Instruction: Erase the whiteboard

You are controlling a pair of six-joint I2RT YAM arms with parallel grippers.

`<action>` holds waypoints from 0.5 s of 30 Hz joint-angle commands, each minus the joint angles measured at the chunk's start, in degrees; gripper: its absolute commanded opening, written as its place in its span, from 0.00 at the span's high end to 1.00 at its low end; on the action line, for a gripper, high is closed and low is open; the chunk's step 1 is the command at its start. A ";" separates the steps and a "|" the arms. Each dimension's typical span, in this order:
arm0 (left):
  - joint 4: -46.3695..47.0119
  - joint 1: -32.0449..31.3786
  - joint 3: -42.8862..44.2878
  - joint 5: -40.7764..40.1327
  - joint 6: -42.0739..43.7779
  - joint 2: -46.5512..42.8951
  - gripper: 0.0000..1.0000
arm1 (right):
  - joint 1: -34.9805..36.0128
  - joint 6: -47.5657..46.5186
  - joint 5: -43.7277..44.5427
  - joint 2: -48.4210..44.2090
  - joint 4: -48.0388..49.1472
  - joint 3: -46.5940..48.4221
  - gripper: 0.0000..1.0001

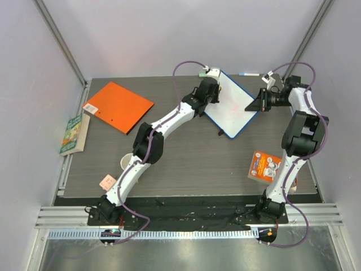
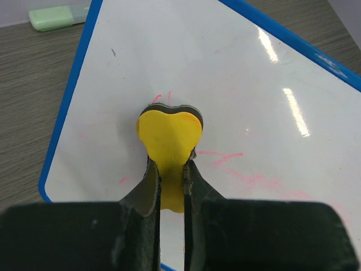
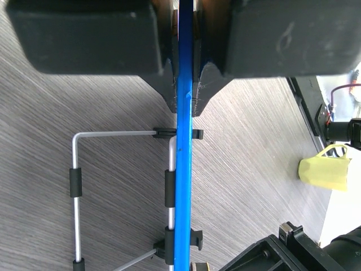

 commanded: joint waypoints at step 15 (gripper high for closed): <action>6.76 -6.94 3.00 0.52 9.93 1.77 1.00 | 7.68 -12.60 15.42 2.06 -3.86 -2.22 0.98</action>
